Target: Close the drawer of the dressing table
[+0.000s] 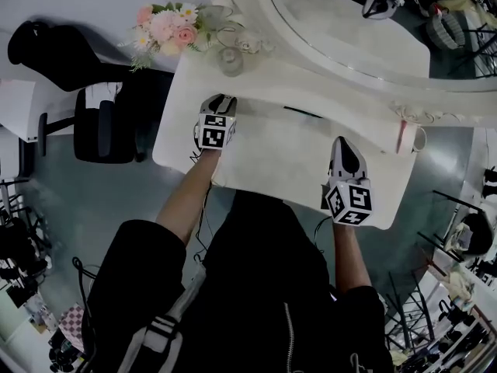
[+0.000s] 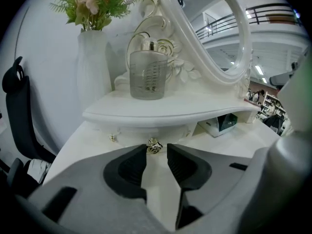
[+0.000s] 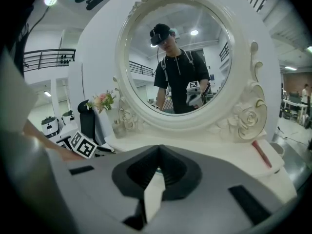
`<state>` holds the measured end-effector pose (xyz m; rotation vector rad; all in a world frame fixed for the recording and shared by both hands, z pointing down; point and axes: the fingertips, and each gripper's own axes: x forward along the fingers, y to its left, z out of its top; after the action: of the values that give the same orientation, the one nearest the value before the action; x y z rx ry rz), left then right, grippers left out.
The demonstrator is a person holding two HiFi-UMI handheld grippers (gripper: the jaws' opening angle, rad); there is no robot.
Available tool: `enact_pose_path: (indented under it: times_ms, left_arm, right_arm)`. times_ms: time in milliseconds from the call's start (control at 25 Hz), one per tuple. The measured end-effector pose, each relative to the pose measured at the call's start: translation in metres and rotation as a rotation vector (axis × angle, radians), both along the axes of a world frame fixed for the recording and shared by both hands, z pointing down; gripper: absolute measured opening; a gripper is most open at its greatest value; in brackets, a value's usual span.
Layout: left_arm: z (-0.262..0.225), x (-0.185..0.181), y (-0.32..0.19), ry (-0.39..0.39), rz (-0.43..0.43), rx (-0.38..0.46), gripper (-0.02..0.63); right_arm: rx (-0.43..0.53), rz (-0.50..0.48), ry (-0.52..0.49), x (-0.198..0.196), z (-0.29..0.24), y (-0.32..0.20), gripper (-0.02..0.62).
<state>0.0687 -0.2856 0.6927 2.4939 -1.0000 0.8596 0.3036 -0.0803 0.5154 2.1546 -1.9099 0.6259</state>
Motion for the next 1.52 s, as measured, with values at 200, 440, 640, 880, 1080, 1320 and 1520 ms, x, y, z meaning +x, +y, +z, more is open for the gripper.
enact_pose_path:
  times_ms: [200, 440, 640, 880, 1080, 1320, 1520]
  left_arm:
    - [-0.014, -0.004, 0.013, 0.001, -0.016, -0.013, 0.184]
    - [-0.047, -0.009, 0.033, 0.024, -0.004, 0.04, 0.118]
    - [-0.086, 0.016, 0.058, 0.092, 0.076, 0.06, 0.007]
    - [-0.143, 0.05, 0.086, 0.221, 0.139, 0.112, 0.005]
    - [-0.195, 0.073, 0.099, 0.319, 0.195, 0.184, 0.005]
    - [-0.232, 0.093, 0.101, 0.358, 0.255, 0.27, 0.005]
    - [-0.249, 0.103, 0.104, 0.383, 0.281, 0.297, 0.005]
  right_arm:
    - [0.027, -0.01, 0.002, -0.001, -0.009, 0.005, 0.003]
    - [0.073, -0.023, 0.002, -0.001, -0.022, 0.003, 0.003]
    - [0.106, -0.035, 0.016, 0.0, -0.031, 0.002, 0.003]
    - [0.14, -0.033, 0.03, 0.001, -0.041, 0.006, 0.003]
    - [0.175, -0.018, 0.051, 0.006, -0.057, 0.008, 0.002]
    - [0.21, 0.01, 0.087, 0.021, -0.075, 0.012, 0.002]
    - [0.227, 0.019, 0.113, 0.027, -0.085, 0.018, -0.002]
